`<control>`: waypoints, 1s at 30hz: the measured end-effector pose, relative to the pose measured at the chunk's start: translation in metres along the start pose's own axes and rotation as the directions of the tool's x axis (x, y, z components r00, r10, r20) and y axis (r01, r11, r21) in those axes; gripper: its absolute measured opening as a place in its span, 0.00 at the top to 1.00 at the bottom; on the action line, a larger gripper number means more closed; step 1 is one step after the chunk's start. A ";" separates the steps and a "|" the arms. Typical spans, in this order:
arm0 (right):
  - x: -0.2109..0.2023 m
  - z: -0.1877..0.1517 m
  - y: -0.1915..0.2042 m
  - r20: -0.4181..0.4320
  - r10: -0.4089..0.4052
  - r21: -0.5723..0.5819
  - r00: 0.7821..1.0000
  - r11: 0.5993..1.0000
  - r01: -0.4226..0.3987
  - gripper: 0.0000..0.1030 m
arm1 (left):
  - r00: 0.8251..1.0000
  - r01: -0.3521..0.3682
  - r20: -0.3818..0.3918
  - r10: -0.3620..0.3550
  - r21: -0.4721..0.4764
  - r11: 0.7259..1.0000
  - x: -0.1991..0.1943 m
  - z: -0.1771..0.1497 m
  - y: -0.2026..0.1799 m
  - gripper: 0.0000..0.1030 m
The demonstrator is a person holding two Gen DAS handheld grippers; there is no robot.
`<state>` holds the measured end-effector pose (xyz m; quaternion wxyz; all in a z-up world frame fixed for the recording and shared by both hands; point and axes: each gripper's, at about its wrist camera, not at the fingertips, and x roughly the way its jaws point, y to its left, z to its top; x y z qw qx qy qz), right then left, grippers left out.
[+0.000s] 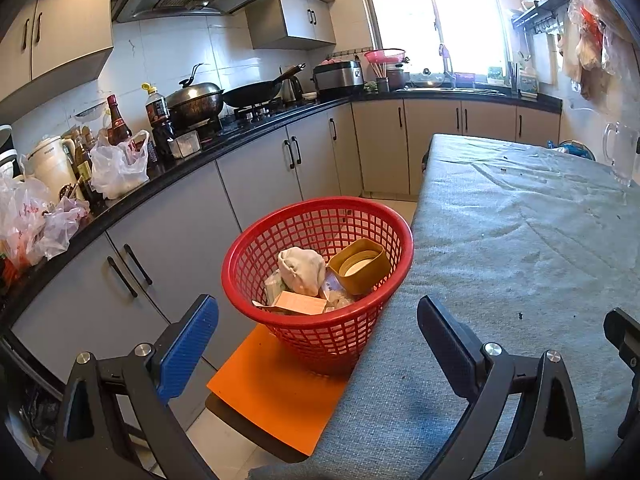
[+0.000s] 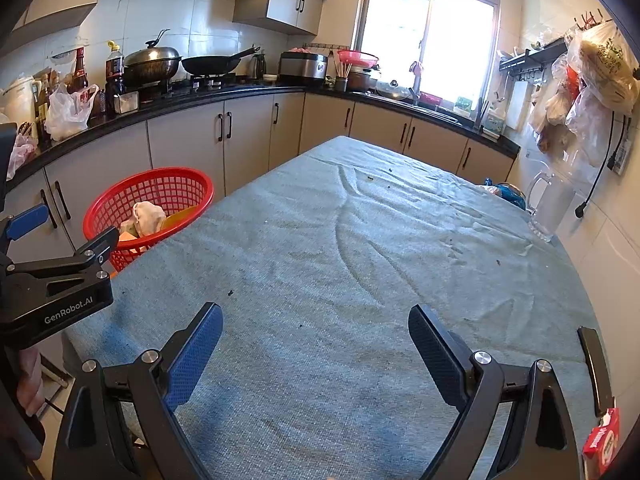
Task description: Collect trash
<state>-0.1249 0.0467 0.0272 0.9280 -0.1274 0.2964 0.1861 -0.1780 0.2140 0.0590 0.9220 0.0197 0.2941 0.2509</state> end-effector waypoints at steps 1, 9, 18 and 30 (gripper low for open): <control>0.000 0.000 0.000 0.000 0.000 0.000 1.000 1.000 0.000 0.07 | 1.000 0.001 0.000 -0.001 0.000 1.000 0.000 0.000 0.000 0.04; 0.000 -0.001 0.002 -0.003 0.000 -0.003 1.000 1.000 0.000 0.07 | 1.000 -0.001 0.003 0.001 -0.001 1.000 0.000 0.000 0.001 0.04; -0.001 -0.001 0.003 -0.005 -0.001 -0.004 1.000 1.000 0.001 0.07 | 1.000 -0.001 0.005 0.001 -0.009 1.000 0.000 -0.001 0.003 0.04; -0.004 -0.002 0.006 -0.005 -0.002 -0.009 1.000 1.000 0.002 0.07 | 1.000 -0.002 0.010 0.002 -0.014 1.000 -0.002 -0.002 0.003 0.04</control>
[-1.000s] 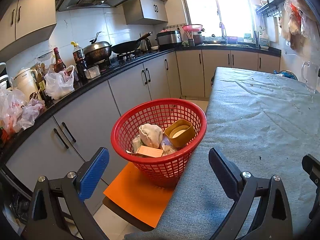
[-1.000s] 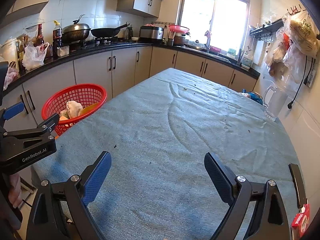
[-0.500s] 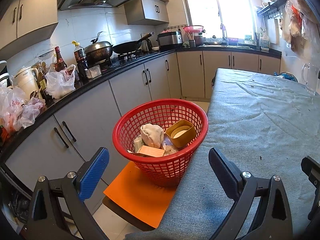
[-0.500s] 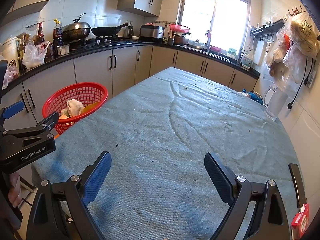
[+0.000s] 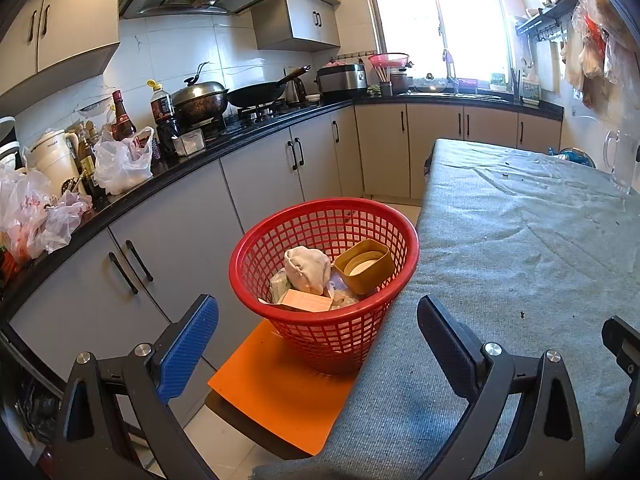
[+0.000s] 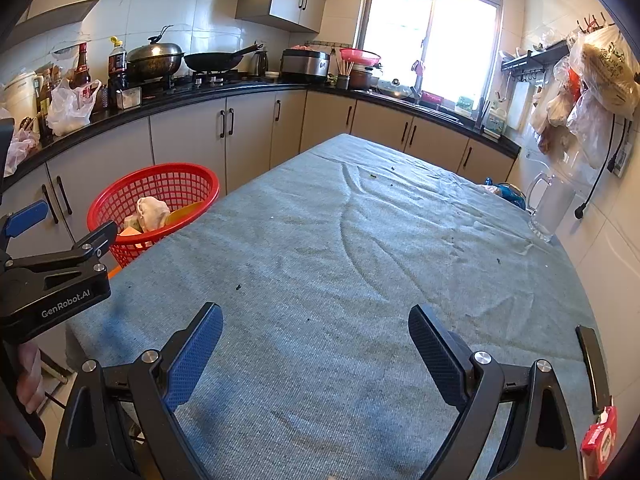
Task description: Collect trash
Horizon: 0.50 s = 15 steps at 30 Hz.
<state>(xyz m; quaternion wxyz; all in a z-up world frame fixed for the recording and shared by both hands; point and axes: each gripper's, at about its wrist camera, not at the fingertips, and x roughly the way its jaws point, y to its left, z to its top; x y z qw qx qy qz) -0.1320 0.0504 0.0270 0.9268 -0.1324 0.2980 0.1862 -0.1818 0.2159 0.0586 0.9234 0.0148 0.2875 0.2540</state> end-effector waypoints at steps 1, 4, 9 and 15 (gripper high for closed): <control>-0.001 0.000 0.000 0.001 0.000 -0.001 1.000 1.000 0.000 0.07 | 1.000 0.001 0.002 -0.001 -0.002 1.000 -0.001 -0.001 0.000 0.04; -0.005 -0.002 0.002 0.004 -0.001 0.000 1.000 1.000 0.001 0.07 | 1.000 0.002 0.007 -0.002 -0.003 1.000 -0.005 -0.002 0.000 0.04; -0.012 -0.004 0.003 0.008 -0.003 -0.001 1.000 1.000 0.003 0.07 | 1.000 0.008 0.020 -0.008 -0.005 1.000 -0.013 -0.003 0.001 0.04; -0.022 -0.005 0.001 0.022 -0.009 0.005 1.000 1.000 0.009 0.07 | 0.999 0.017 0.034 -0.017 0.000 1.000 -0.024 -0.003 -0.002 0.04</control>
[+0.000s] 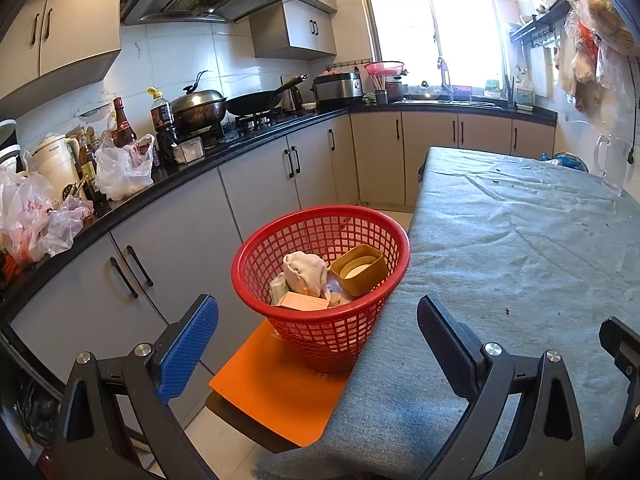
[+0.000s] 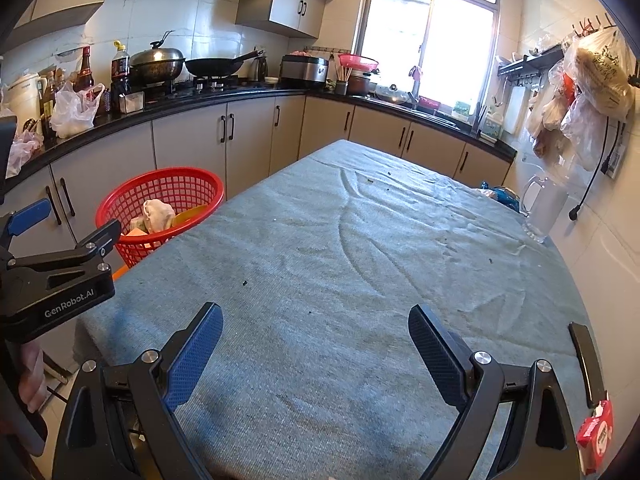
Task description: Collect trash
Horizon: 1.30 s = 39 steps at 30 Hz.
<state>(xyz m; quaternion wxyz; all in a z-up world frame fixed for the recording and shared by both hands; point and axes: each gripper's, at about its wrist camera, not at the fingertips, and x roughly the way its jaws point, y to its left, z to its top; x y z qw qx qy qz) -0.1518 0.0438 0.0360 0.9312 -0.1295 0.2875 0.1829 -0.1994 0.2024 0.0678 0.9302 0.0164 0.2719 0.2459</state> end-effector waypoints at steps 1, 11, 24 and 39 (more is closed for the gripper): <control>-0.002 -0.001 -0.001 0.002 -0.001 0.002 1.000 1.000 0.001 0.07 | 1.000 0.001 0.003 -0.001 0.002 1.000 -0.002 0.000 0.000 0.04; -0.012 -0.007 -0.013 0.006 -0.015 0.031 1.000 0.999 0.015 0.07 | 0.999 0.021 0.032 -0.022 0.030 0.999 -0.019 0.005 -0.014 0.04; -0.016 -0.019 -0.042 0.001 -0.030 0.097 1.000 0.995 0.030 0.07 | 0.997 0.064 0.044 -0.068 0.091 0.994 -0.028 0.015 -0.044 0.04; 0.012 -0.044 -0.162 -0.174 -0.218 0.292 0.960 0.920 0.262 0.01 | 0.909 0.395 -0.209 -0.361 0.151 0.906 0.008 0.023 -0.165 0.04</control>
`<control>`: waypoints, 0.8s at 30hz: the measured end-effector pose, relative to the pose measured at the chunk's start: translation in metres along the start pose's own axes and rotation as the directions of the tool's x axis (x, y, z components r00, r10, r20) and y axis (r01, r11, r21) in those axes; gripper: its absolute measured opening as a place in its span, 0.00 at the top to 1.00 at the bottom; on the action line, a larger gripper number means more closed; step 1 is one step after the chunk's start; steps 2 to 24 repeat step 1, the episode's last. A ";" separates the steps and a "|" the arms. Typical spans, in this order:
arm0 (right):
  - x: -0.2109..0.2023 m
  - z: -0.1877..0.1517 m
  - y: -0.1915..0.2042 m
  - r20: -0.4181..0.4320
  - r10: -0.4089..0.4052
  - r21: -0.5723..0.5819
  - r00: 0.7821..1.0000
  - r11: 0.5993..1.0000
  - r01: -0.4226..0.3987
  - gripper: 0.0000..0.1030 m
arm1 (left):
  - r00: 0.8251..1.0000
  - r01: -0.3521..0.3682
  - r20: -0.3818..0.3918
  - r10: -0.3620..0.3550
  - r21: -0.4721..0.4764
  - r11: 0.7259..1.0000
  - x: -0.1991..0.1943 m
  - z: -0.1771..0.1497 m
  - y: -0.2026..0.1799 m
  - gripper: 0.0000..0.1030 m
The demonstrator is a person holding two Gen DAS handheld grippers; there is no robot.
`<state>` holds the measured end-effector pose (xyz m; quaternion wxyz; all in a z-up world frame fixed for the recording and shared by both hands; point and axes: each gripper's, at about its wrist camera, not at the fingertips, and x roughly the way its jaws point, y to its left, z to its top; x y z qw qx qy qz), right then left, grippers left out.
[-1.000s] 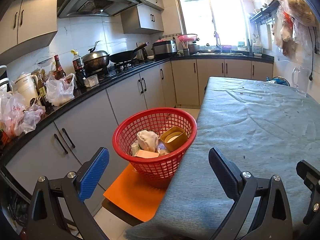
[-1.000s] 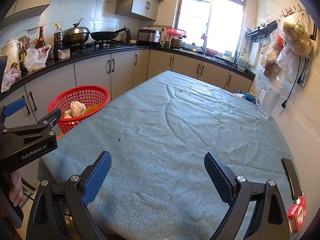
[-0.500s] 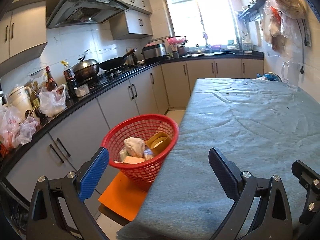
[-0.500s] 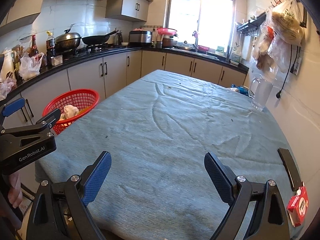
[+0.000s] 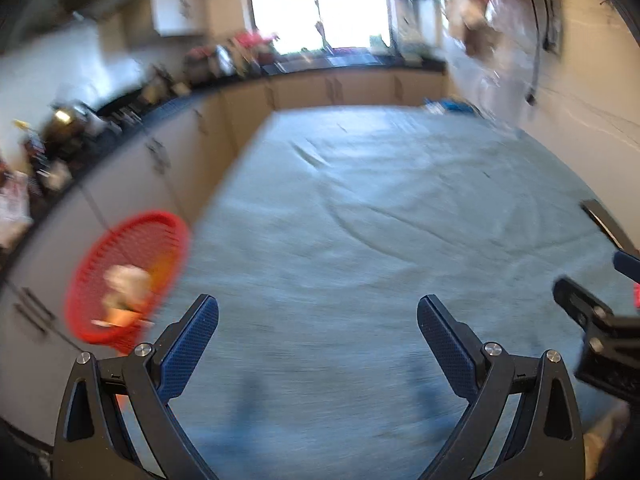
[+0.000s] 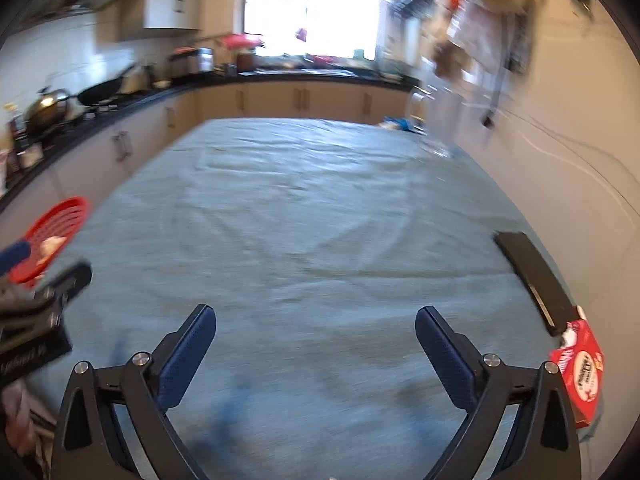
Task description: Collect trash
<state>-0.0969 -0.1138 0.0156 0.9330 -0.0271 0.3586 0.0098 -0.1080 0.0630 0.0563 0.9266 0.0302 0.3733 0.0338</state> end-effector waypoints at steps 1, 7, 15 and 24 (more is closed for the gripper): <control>0.010 0.004 -0.007 -0.020 -0.021 0.005 1.000 1.000 0.021 0.01 | 0.998 0.040 -0.039 -0.039 0.010 0.999 0.012 0.003 -0.011 0.04; 0.010 0.004 -0.007 -0.020 -0.021 0.005 1.000 1.000 0.021 0.01 | 0.998 0.040 -0.039 -0.039 0.010 0.999 0.012 0.003 -0.011 0.04; 0.010 0.004 -0.007 -0.020 -0.021 0.005 1.000 1.000 0.021 0.01 | 0.998 0.040 -0.039 -0.039 0.010 0.999 0.012 0.003 -0.011 0.04; 0.010 0.004 -0.007 -0.020 -0.021 0.005 1.000 1.000 0.021 0.01 | 0.998 0.040 -0.039 -0.039 0.010 0.999 0.012 0.003 -0.011 0.04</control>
